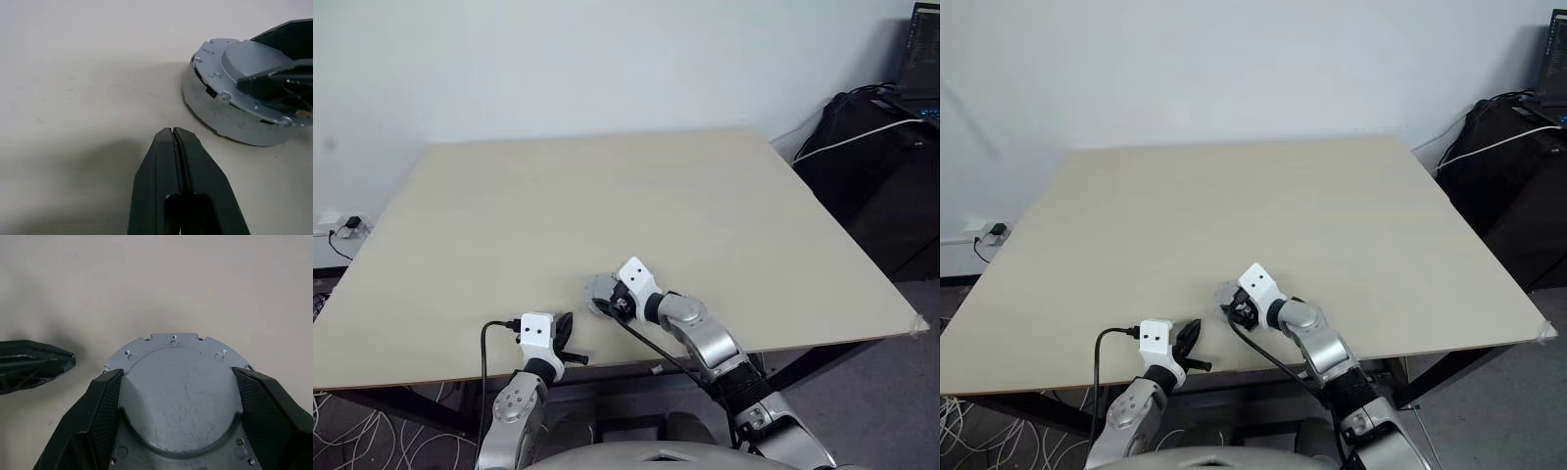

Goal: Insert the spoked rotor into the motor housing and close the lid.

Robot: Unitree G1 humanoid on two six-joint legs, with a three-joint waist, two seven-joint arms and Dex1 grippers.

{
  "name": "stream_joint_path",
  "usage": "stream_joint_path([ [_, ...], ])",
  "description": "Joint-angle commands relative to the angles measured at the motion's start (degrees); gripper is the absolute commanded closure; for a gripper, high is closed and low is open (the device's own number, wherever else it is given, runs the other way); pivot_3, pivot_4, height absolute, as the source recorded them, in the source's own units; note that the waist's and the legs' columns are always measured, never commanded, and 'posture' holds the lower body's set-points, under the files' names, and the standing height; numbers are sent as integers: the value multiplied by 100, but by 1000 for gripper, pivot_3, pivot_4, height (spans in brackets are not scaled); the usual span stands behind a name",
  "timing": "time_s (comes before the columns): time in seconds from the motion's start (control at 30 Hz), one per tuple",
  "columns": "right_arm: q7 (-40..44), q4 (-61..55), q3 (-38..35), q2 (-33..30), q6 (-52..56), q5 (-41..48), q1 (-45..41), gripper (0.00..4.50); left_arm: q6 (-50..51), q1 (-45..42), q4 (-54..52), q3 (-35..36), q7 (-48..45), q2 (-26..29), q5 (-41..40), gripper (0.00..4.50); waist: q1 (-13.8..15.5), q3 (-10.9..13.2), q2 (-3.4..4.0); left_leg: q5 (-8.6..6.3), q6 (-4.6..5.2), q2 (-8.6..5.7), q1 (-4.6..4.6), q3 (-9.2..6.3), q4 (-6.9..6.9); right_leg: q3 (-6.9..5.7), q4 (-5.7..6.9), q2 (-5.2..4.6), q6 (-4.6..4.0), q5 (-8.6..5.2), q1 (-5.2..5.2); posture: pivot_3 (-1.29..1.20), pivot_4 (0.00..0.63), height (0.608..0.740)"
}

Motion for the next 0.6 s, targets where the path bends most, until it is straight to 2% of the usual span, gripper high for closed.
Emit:
stream_joint_path([
  [0.03, -25, -258, -39, 42, -450, -18, -22, 1302, -27, -34, -299, -13, 12, -24, -27, 4449, 1, 0, 0, 0, 0, 0, 0, 0, 0, 0, 0, 0, 0, 0, 0, 0, 0, 740],
  [0.13, -128, -205, -127, 104, -634, 5, -10, 1302, -13, -47, -297, -19, -1, -19, -29, 4449, 2, 1, 0, 0, -1, 0, 0, 0, 0, 0, 0, 0, 1, -1, 1, 0, 0, 740],
  [0.6, -355, 32, -99, 213, 208, -194, -211, 1302, 4, -22, -331, -21, 5, -12, -18, 4449, 2, 2, 1, 0, 0, 0, 0, 0, 0, 0, 1, 0, -2, -1, 0, 0, 0, 740],
])
